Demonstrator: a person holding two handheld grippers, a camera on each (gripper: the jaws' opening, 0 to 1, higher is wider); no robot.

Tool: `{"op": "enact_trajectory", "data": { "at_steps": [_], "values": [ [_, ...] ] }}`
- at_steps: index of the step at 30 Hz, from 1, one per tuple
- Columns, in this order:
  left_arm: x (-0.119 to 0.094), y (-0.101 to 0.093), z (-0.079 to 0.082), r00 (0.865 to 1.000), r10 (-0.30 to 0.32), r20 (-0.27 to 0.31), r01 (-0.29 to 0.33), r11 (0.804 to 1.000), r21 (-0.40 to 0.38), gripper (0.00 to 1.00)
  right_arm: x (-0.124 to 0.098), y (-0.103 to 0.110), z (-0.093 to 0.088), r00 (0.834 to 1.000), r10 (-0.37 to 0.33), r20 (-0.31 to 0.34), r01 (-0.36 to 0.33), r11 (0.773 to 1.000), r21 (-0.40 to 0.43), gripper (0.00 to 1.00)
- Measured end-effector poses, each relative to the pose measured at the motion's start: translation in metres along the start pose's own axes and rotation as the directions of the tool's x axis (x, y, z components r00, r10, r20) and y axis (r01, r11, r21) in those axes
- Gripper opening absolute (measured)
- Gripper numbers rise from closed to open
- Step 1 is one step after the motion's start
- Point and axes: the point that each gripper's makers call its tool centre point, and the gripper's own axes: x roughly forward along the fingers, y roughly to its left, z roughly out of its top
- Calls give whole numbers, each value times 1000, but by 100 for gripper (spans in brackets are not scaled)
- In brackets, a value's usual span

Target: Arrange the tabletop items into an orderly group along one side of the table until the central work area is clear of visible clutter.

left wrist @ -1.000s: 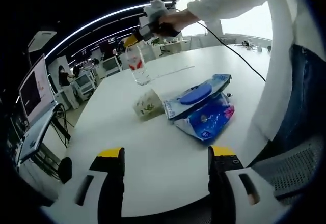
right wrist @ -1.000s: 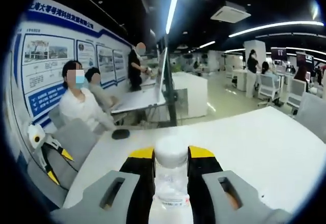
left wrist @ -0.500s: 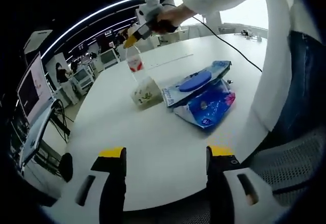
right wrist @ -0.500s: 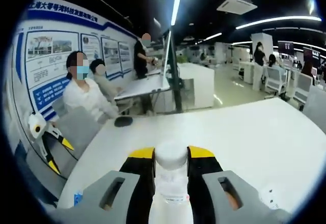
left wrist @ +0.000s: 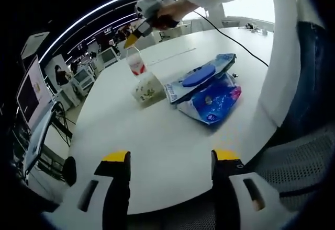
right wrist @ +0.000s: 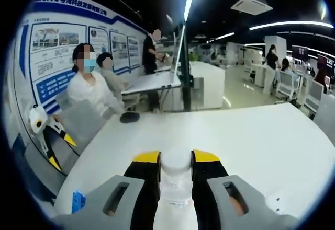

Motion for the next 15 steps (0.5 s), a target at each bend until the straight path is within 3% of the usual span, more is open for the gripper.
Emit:
{"op": "enact_trajectory", "data": {
  "at_steps": [15],
  "values": [
    [1,0,-4,1000,-3,-21,3,1000,12,62,-1,0,3,1000,-2,20,2,1000,14,20]
  ]
}}
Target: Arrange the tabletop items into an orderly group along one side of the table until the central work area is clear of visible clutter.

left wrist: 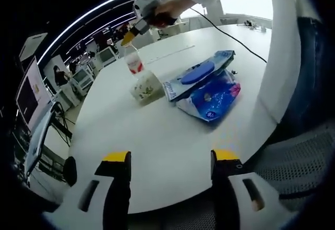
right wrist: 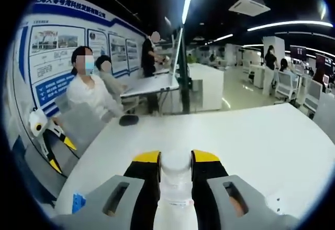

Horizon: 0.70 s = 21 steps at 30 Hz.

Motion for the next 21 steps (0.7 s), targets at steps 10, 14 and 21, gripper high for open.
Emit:
{"op": "enact_trajectory", "data": {
  "at_steps": [10,14,21],
  "values": [
    [0,4,-4,1000,21,-19,-20,999,36,61,-6,-8,7,994,-97,58,87,984,153,32],
    [-2,7,-2,999,34,-11,-33,999,25,67,-15,-6,1,984,-166,61,149,964,218,56],
    [-6,11,15,994,21,103,-8,992,-124,73,-31,16,-23,982,-185,47,162,936,311,58]
  ]
}}
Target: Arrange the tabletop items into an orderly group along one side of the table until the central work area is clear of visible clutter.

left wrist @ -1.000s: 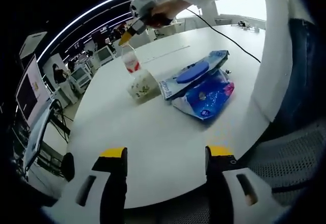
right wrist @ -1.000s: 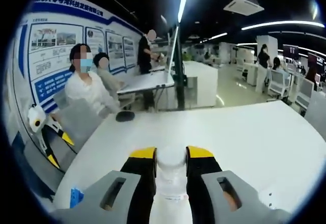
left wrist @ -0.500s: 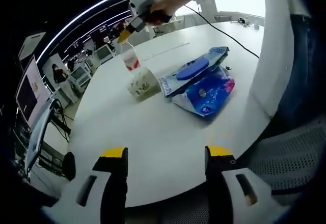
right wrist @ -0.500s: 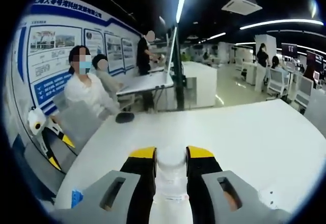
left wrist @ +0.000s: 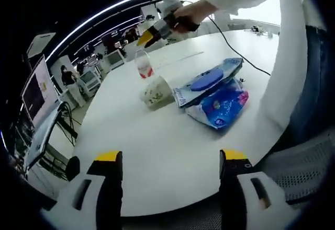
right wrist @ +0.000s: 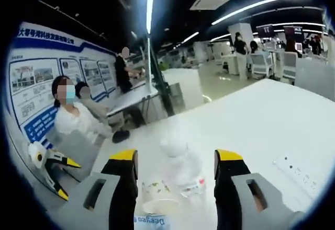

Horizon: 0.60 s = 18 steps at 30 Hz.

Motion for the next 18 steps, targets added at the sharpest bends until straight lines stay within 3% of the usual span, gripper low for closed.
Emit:
{"op": "enact_trajectory", "data": {
  "at_steps": [5,8,13,18],
  "values": [
    [-1,0,13,997,-17,76,27,992,-124,81,-7,2,-17,1000,-2,-13,2,999,36,58],
    [-1,-1,16,994,-40,99,60,978,-200,80,-8,7,-24,1000,6,-17,-5,998,60,57],
    [0,-6,19,990,-75,117,103,961,-257,80,-6,21,-39,998,41,-48,-37,996,80,55],
    [1,-7,19,992,-71,108,96,963,-251,80,-4,25,-53,996,48,-80,-39,993,112,54]
  ]
}}
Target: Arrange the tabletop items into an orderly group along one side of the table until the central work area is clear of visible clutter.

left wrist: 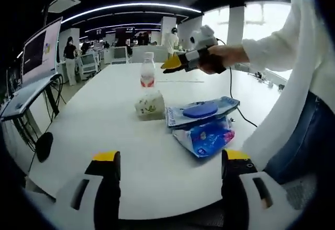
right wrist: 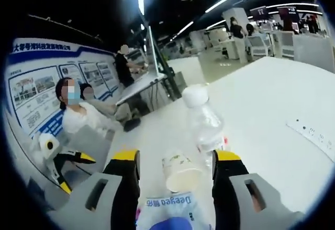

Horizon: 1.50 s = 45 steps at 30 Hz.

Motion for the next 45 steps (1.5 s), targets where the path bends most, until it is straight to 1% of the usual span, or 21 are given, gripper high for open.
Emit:
{"op": "enact_trajectory", "data": {
  "at_steps": [3,6,9,11,16,17,21,24,27,30,32,34,36,39,41,42,44,45],
  "values": [
    [0,0,0,1000,5,0,-5,1000,3,79,1,0,-4,1000,1,-3,0,1000,17,53],
    [0,2,-2,1000,14,-20,-14,1000,10,76,1,0,-9,1000,-2,-13,2,1000,21,53],
    [-1,1,-2,1000,16,-21,-16,999,40,74,1,2,-14,1000,-2,-20,3,999,34,52],
    [-1,1,-3,999,18,-28,-17,999,43,73,1,3,-16,1000,-4,-21,5,999,44,51],
    [0,1,-11,997,21,-76,-15,997,69,67,5,10,-28,999,10,-34,-7,995,101,48],
    [0,0,-11,997,19,-76,-14,998,68,66,6,10,-31,999,10,-39,-6,994,108,48],
    [0,2,-11,997,25,-75,-20,997,72,65,11,15,-44,998,18,-63,-8,988,157,44],
    [1,2,-15,995,27,-94,-19,997,81,65,15,16,-49,997,23,-79,-10,986,164,43],
    [1,4,-21,992,31,-119,-20,995,97,63,16,17,-52,996,26,-89,-10,983,182,42],
    [1,5,-23,991,32,-127,-20,995,101,62,19,18,-54,995,37,-95,-18,980,198,38],
    [2,5,-24,990,34,-134,-20,994,106,62,22,15,-55,994,29,-102,-8,979,202,37],
    [2,5,-26,989,35,-147,-19,993,113,61,25,14,-55,994,27,-102,-2,972,237,36],
    [3,5,-30,986,38,-165,-18,992,124,60,28,14,-53,995,38,-91,-12,963,269,35],
    [4,3,-40,976,31,-214,-1,991,137,59,33,14,-55,994,46,-99,-16,956,291,34],
    [4,3,-40,975,31,-218,2,989,148,56,36,13,-56,994,35,-103,-4,956,294,31],
    [3,3,-40,976,32,-216,1,988,151,55,37,12,-56,994,34,-101,-3,954,299,28],
    [3,5,-37,978,36,-204,-5,989,150,54,39,12,-56,995,37,-96,-4,944,330,22],
    [3,6,-38,978,39,-204,-8,989,148,54,41,14,-55,996,49,-81,-17,931,365,20]
  ]
}}
